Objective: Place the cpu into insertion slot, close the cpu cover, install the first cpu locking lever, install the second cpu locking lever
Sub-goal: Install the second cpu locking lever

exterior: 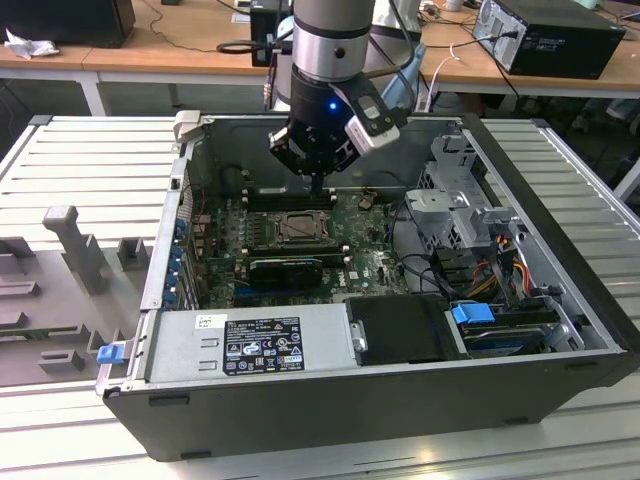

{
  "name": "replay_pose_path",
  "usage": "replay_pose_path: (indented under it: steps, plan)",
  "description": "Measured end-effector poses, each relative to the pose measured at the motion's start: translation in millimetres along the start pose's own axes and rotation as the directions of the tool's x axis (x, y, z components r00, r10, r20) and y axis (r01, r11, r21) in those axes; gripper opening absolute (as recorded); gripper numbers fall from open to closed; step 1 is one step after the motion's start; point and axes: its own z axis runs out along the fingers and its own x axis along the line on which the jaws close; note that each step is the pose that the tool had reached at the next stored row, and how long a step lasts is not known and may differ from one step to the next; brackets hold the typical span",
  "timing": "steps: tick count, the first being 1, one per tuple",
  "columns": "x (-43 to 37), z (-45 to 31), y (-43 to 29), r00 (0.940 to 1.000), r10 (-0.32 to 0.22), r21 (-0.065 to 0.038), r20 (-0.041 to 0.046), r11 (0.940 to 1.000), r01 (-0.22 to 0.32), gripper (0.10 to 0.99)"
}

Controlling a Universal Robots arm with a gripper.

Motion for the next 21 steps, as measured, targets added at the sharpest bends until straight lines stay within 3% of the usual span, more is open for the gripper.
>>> replay_pose_path:
  steps: [8, 11, 13, 21]
  plan:
    - [2.4, 1.1, -22.6, 1.0000, 0.000, 0.000, -0.0008, 1.0000, 0.000, 0.106]
    - [3.1, 1.5, -29.5, 1.0000, 0.000, -0.010, -0.0053, 0.9999, 0.000, 0.106]
    - [3.3, 2.6, -32.1, 1.0000, 0.000, -0.016, -0.0077, 0.9999, -0.001, 0.106]
    - [5.3, 16.0, -33.0, 0.9998, 0.016, -0.016, -0.0076, 0.9997, -0.016, 0.106]
